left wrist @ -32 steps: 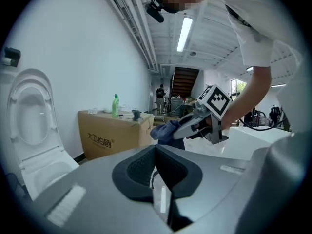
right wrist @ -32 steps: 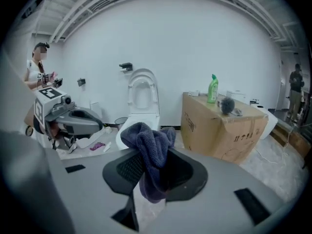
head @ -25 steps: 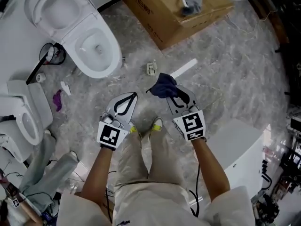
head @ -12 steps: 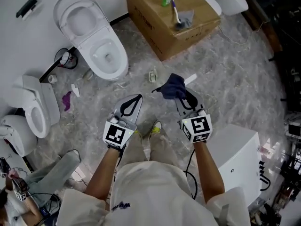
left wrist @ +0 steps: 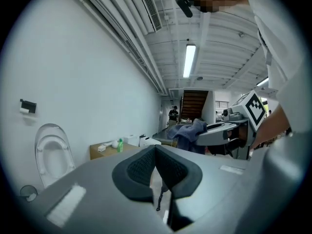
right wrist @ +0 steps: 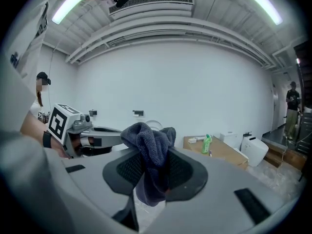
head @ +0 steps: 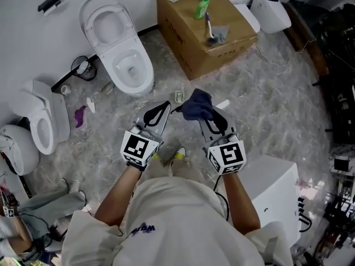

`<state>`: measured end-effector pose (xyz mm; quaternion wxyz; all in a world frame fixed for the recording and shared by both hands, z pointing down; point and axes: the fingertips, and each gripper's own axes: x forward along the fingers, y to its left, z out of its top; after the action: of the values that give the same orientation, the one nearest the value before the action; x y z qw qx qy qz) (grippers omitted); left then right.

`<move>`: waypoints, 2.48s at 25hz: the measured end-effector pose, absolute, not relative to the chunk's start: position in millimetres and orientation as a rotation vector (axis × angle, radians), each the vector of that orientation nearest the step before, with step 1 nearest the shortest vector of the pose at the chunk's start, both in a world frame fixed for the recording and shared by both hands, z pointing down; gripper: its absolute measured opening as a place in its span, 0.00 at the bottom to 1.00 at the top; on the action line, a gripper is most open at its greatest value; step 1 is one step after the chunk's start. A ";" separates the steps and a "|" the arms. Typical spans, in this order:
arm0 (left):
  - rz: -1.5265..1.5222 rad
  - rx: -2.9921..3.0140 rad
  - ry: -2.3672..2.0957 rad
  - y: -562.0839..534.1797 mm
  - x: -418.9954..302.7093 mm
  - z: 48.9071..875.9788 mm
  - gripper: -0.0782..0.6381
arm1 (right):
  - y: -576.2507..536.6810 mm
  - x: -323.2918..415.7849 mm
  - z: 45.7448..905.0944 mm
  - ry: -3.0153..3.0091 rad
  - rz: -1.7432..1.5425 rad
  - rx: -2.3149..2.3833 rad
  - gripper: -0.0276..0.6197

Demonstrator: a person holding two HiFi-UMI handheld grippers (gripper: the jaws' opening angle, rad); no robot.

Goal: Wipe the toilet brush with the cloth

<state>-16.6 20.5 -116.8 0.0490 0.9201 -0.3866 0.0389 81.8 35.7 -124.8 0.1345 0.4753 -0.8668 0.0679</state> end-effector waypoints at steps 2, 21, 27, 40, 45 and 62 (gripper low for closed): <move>0.118 2.827 -1.189 28.2 -14.9 -126.5 0.11 | 44.2 82.3 -135.1 -2.530 0.191 1.373 0.22; 0.044 2.880 -1.199 17.0 -16.8 -173.0 0.11 | 33.1 118.4 -173.9 -2.536 0.111 1.496 0.21; 0.031 2.869 -1.205 7.2 -21.2 -172.0 0.11 | 23.1 106.4 -173.9 -2.548 0.100 1.475 0.21; 0.007 2.832 -1.228 0.7 -25.8 -166.4 0.11 | 14.0 100.4 -164.4 -2.533 0.119 1.399 0.21; 0.006 2.819 -1.238 0.1 -33.6 -162.4 0.11 | 7.2 92.8 -161.1 -2.537 0.124 1.379 0.21; 0.046 2.809 -1.225 2.3 -36.4 -154.5 0.11 | 1.0 96.6 -158.2 -2.524 0.128 1.385 0.21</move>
<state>-36.4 2.3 -154.5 0.0386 0.9159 -0.3994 0.0150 96.6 1.0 -158.2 0.1297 0.4765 -0.8685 0.0439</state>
